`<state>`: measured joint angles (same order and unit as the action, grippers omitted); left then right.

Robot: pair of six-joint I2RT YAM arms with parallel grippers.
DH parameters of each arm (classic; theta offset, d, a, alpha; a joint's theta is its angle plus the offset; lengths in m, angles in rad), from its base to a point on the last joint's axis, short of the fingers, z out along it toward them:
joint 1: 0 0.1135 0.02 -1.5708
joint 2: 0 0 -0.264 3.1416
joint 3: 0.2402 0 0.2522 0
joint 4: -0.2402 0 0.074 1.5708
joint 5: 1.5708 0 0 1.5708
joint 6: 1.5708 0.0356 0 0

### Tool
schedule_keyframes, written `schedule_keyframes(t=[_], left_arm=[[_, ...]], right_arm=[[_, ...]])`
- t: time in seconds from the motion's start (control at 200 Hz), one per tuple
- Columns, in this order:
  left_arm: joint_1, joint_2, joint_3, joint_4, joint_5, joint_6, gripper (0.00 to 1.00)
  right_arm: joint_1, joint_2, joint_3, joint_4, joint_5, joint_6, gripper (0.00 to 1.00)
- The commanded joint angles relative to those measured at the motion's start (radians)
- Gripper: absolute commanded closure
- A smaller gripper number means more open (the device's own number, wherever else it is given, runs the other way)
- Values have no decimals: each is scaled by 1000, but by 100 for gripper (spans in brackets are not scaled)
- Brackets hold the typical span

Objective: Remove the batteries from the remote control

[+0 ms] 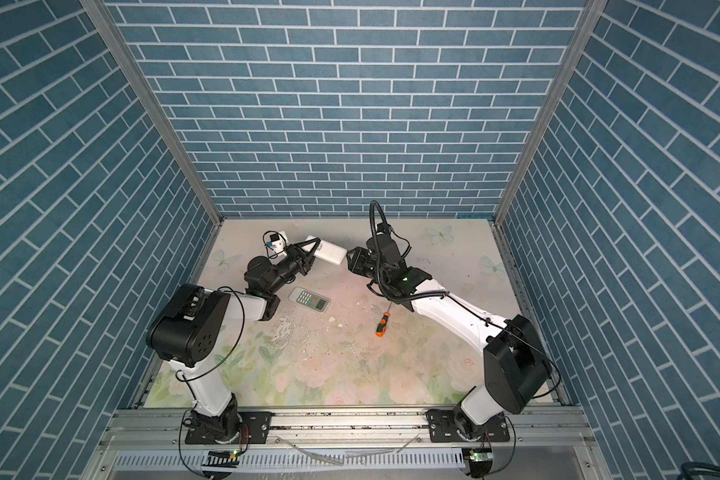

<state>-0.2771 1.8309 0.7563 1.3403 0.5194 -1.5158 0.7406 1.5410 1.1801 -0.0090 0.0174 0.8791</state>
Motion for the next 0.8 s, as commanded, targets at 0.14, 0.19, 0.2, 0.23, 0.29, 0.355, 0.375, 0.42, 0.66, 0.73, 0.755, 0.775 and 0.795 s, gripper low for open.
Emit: schedule_keyframes(t=[0.14,0.19,0.2,0.23,0.29,0.355,0.375,0.42,0.66,0.73,0.755,0.775,0.795], left_arm=[[3,-19,-11,65,-8,5,100],[1,-21,-13,66,-11,6,100],[1,-21,-13,65,-11,6,100],[0,-23,-14,65,-13,8,100],[-1,-29,-13,66,-13,9,100],[-1,-34,-13,65,-12,7,100],[-1,-37,-11,66,-10,5,100],[0,-41,-9,66,-7,4,100],[-2,-51,-17,65,-4,2,100],[-2,-53,-21,65,-4,5,100],[-2,-53,-21,65,-6,5,100],[-2,-52,-22,65,-7,6,100],[-2,-51,-22,64,-6,5,100]], right_arm=[[-21,81,87,-4,-79,31,52],[-21,103,112,-4,-99,28,52],[-21,107,118,-7,-99,27,52],[-22,118,131,-9,-99,27,52],[-21,131,148,-14,-99,29,52],[-21,137,158,-14,-100,29,52],[-21,137,160,-17,-100,28,52],[-21,140,165,-17,-99,28,52],[-21,164,173,31,-149,37,51],[-21,169,174,49,-160,46,51],[-21,169,174,52,-162,49,51],[-20,169,174,53,-162,50,51],[-20,168,176,56,-163,50,51]])
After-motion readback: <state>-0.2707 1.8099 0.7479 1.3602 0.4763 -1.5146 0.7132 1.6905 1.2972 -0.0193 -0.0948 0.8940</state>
